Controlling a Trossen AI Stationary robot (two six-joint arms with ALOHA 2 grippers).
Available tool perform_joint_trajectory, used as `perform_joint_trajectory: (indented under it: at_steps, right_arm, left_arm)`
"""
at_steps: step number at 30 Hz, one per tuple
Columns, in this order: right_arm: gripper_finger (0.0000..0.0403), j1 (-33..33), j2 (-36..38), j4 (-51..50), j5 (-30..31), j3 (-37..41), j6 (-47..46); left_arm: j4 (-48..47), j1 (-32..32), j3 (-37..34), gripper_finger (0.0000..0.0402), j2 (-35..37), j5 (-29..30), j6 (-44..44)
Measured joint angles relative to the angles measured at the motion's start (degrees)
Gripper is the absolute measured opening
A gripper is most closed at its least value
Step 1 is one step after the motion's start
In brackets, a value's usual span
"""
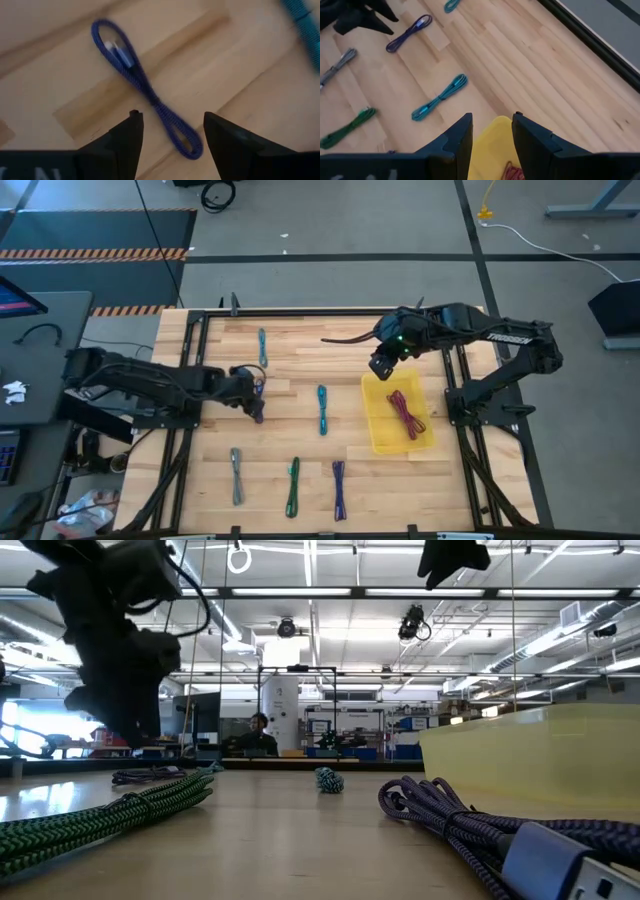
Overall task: Pick and place USB-C Cables
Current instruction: Put the top purple charger cable into the yellow bin
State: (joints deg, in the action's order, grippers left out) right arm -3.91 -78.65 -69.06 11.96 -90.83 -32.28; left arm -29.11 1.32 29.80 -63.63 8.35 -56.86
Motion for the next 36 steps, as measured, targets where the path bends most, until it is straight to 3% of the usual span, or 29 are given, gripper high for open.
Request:
perform_joint_trajectory:
  at_steps: [13, 19, 25, 31, 36]
  right_arm:
    - [0.0142, -1.1, 0.0, 0.2, -1.6, 0.0, 4.0]
    - [0.0142, -1.1, 0.0, 0.1, -1.6, 0.0, 4.2]
    - [0.0142, -1.1, 0.0, 0.0, -1.6, 0.0, 4.2]
    - [0.0142, -1.2, 0.0, 0.0, -1.6, 0.0, 4.6]
    - [0.0142, -1.4, 0.0, 1.8, -0.2, 0.0, 5.3]
  left_arm:
    - [12.6, 0.0, 0.0, 0.0209, -14.4, 0.0, -7.7]
    - [16.1, 0.0, 0.3, 0.0148, -19.0, 1.1, -13.5]
    - [15.9, 0.0, 0.1, 0.0026, -19.0, 1.5, -13.3]
    - [16.5, 0.0, 0.5, 0.0018, -17.4, 1.3, -11.3]
    - [18.5, -0.5, 6.0, 0.0018, -10.7, 3.3, -4.6]
